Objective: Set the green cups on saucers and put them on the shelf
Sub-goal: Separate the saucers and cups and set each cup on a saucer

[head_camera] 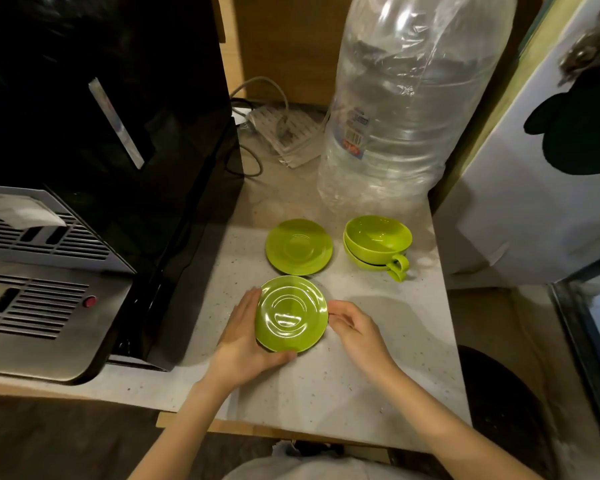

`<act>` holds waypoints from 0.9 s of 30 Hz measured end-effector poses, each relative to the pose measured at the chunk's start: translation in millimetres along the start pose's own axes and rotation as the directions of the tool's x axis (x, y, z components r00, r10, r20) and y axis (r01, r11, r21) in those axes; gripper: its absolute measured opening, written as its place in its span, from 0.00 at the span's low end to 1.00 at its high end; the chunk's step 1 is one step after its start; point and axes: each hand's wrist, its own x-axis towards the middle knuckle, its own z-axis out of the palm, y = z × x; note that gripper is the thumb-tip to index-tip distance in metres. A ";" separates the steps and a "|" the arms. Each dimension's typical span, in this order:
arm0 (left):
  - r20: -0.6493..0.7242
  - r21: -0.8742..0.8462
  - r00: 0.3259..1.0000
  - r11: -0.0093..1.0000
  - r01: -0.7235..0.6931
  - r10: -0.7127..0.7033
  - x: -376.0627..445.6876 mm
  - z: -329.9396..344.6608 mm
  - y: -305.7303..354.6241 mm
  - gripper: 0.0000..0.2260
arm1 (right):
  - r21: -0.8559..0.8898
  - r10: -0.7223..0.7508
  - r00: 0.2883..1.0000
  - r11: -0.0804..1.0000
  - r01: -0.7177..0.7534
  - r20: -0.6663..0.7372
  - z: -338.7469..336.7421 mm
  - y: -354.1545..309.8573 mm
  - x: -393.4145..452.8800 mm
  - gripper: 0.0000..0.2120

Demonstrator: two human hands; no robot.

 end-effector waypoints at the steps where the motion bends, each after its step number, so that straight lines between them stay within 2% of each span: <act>1: -0.010 -0.011 1.000 1.000 -0.002 0.002 -0.2 -0.4 3.2 0.59 | -0.020 -0.008 1.000 1.000 0.007 -0.012 -1.7 -1.5 0.4 0.11; 3: -0.040 -0.033 0.999 0.999 0.003 -0.004 0.3 -1.4 14.5 0.56 | -0.061 -0.029 0.998 0.998 0.026 -0.052 -6.3 -6.5 2.3 0.10; 6: -0.100 -0.061 0.995 0.997 -0.037 0.031 11.2 -1.8 38.4 0.46 | -0.059 -0.055 0.992 0.997 0.048 -0.112 -16.9 -17.1 7.9 0.09; 8: -0.127 -0.105 0.990 0.992 -0.070 0.057 24.0 -2.4 55.9 0.35 | -0.044 -0.086 0.988 0.996 0.081 -0.130 -26.6 -27.7 12.1 0.07; 10: -0.096 -0.236 0.995 0.971 -0.033 0.011 41.5 -1.0 77.1 0.25 | -0.070 -0.159 0.974 0.986 0.149 -0.164 -42.7 -40.6 15.9 0.06; 11: -0.066 -0.312 0.998 0.950 -0.006 -0.015 51.0 -0.4 88.3 0.24 | -0.080 -0.190 0.963 0.981 0.177 -0.192 -51.8 -47.5 17.1 0.07; 13: -0.041 -0.371 0.999 0.929 0.006 -0.023 71.3 2.0 109.2 0.28 | -0.125 -0.237 0.932 0.970 0.210 -0.275 -69.7 -58.6 19.7 0.10; 16: -0.033 -0.265 0.997 0.962 -0.070 0.063 97.4 8.5 134.1 0.35 | -0.212 -0.253 0.865 0.962 0.174 -0.434 -92.9 -61.0 28.6 0.10; 18: -0.017 -0.179 0.993 0.977 -0.115 0.114 108.7 12.9 143.4 0.37 | -0.268 -0.202 0.862 0.960 0.080 -0.464 -103.5 -57.6 35.4 0.13; 20: 0.025 -0.142 0.994 0.984 -0.105 0.110 118.6 17.2 144.9 0.39 | -0.268 -0.106 0.890 0.963 -0.019 -0.443 -108.8 -53.9 41.4 0.14; 23: 0.070 -0.165 0.996 0.986 -0.037 0.049 129.3 22.8 141.6 0.41 | -0.084 0.041 0.929 0.993 -0.077 -0.368 -107.5 -50.4 47.2 0.12; 27: 0.038 -0.181 0.999 0.983 -0.026 0.034 130.6 28.4 137.9 0.40 | 0.098 0.160 0.946 0.986 -0.137 -0.282 -105.3 -46.4 47.4 0.11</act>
